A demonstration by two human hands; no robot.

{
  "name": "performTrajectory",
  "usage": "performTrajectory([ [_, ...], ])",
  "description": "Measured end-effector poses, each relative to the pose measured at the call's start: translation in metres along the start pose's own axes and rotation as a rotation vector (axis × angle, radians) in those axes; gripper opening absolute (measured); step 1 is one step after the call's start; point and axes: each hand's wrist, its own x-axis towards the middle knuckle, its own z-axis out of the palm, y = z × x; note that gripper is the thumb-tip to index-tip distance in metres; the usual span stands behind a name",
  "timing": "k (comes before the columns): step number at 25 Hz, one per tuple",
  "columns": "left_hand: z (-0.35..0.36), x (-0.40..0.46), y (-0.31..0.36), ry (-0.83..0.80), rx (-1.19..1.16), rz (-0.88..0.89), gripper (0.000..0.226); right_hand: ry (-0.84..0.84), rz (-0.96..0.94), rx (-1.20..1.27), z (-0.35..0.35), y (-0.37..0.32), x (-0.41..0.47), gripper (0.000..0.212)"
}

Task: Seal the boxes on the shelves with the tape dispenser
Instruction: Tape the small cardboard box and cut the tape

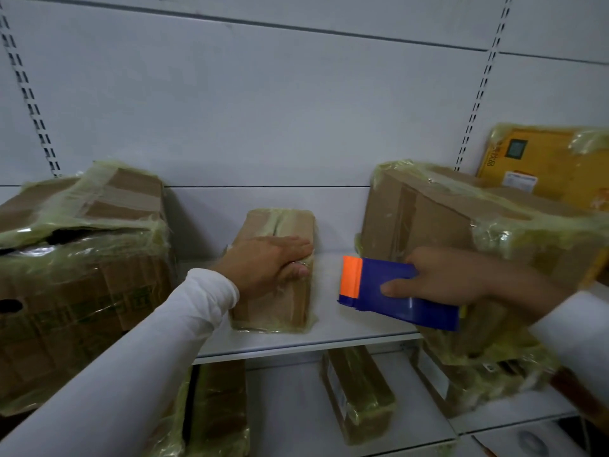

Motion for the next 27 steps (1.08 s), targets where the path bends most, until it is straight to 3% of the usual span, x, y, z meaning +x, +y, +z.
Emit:
performTrajectory([
  [4,0.002,0.004,0.002,-0.021,0.005,0.005,0.05,0.363,0.055,-0.345,0.037,-0.034,0.035,0.047],
  [6,0.001,0.0,-0.001,-0.019,-0.018,0.008,0.049,0.449,0.126,-0.413,0.041,-0.032,0.042,0.041],
  [9,0.003,-0.008,0.0,0.067,-0.019,0.009,0.056,0.4,0.174,-0.304,0.045,-0.024,0.051,0.045],
  [11,0.004,-0.009,0.007,0.158,0.009,-0.034,0.066,0.47,0.149,-0.23,0.048,-0.025,0.056,0.048],
  [15,0.007,-0.011,0.013,0.177,0.131,-0.246,0.086,0.509,0.103,0.029,0.045,-0.017,0.055,0.049],
  [17,0.012,-0.008,0.023,0.217,0.197,-0.323,0.076,0.472,0.073,0.193,0.044,-0.01,0.052,0.045],
  [20,0.01,0.001,0.032,0.2,0.151,-0.213,0.057,0.483,0.013,0.318,0.033,-0.007,0.048,0.043],
  [24,-0.006,-0.01,0.006,0.121,-0.141,-0.163,0.06,0.565,-0.026,0.298,0.013,0.001,0.039,0.046],
  [27,0.001,-0.012,0.002,0.159,-0.015,-0.229,0.064,0.585,-0.06,0.321,0.005,0.009,0.031,0.047],
])
